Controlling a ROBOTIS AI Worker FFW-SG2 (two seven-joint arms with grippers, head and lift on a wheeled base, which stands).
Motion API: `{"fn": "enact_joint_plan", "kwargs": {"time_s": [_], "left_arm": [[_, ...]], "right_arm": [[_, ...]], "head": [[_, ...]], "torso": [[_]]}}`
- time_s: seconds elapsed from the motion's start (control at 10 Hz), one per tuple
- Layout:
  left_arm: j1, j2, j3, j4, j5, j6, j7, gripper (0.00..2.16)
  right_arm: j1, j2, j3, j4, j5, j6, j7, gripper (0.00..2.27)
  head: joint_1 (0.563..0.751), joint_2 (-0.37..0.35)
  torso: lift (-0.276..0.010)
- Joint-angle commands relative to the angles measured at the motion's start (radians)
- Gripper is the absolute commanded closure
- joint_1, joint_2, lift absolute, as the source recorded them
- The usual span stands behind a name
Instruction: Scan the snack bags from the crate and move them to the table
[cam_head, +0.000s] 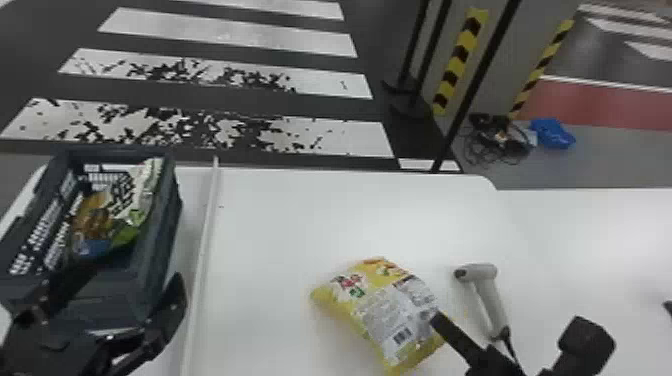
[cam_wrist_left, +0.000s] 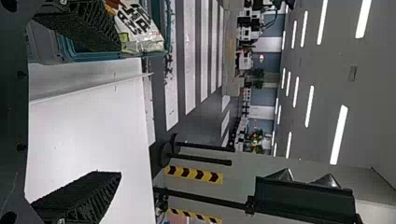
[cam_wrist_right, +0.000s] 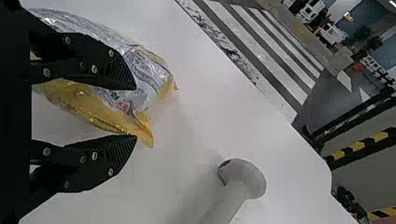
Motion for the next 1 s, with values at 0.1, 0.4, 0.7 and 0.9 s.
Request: {"fn": "enact_joint_plan", "kwargs": {"time_s": [0.1,0.4,0.7,0.9], "left_arm": [[-0.010,-0.002,0.000,0.002,0.010,-0.001,0.000,0.03],[-0.018,0.000,-0.007,0.008,0.011,-0.007,0.000,0.03],[-0.016,0.000,-0.010,0.003,0.008,-0.007,0.000,0.03],[-0.015,0.000,-0.013,0.009,0.000,-0.004,0.000,0.03]], "right_arm": [[0.036,0.001,0.082,-0.002,0.109,-0.077,-0.013,0.09],[0.053,0.001,0.108,-0.041,0.228,-0.102,0.078,0.10],[0.031,-0.040,0.140,-0.059,0.362,-0.092,0.270,0.16],[0.008,-0.086,0.157,-0.059,0.432,-0.068,0.340,1.32]], "head": [[0.695,-0.189],[0.695,-0.185],[0.695,-0.137],[0.695,-0.112]], "torso": [[-0.095],[-0.095],[-0.095],[-0.095]]}}
